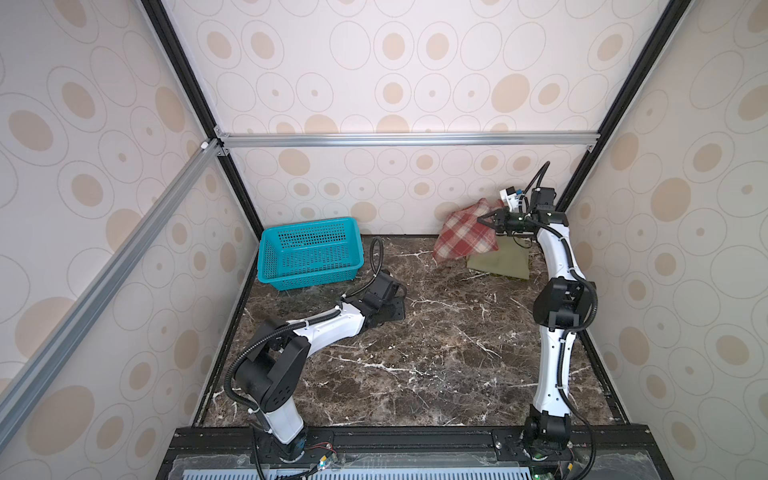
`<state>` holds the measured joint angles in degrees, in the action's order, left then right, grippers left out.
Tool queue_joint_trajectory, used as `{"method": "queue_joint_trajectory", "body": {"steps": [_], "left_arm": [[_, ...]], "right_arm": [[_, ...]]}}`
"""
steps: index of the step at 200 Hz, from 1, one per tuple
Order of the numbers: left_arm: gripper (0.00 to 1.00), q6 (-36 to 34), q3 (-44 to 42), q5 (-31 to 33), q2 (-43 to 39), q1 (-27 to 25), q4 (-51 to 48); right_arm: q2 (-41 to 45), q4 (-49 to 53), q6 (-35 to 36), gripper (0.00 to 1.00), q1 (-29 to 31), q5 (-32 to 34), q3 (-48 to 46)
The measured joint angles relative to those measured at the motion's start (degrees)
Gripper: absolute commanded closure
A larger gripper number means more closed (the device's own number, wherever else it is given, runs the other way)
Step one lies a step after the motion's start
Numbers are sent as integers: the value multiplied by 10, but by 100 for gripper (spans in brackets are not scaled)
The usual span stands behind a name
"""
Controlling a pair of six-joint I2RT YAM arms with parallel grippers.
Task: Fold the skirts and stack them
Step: 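Lift the folded plaid skirt with the right gripper and carry it onto the green skirt, then lower the plaid skirt onto the green skirt and open the right gripper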
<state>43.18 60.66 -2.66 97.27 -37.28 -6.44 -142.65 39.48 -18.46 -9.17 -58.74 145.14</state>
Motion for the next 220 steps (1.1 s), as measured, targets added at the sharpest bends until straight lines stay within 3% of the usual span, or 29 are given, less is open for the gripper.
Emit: {"method": "queue_joint_trajectory", "body": {"steps": [69, 131, 220], "left_arm": [[70, 20, 2, -10, 19, 0, -1], [70, 21, 8, -15, 21, 0, -1], [70, 25, 8, -16, 21, 0, -13]], "right_arm": [[-18, 39, 38, 100, -104, -14, -18], [-24, 108, 94, 100, -129, -8, -26], [-73, 165, 144, 100, -140, 118, -26]]}}
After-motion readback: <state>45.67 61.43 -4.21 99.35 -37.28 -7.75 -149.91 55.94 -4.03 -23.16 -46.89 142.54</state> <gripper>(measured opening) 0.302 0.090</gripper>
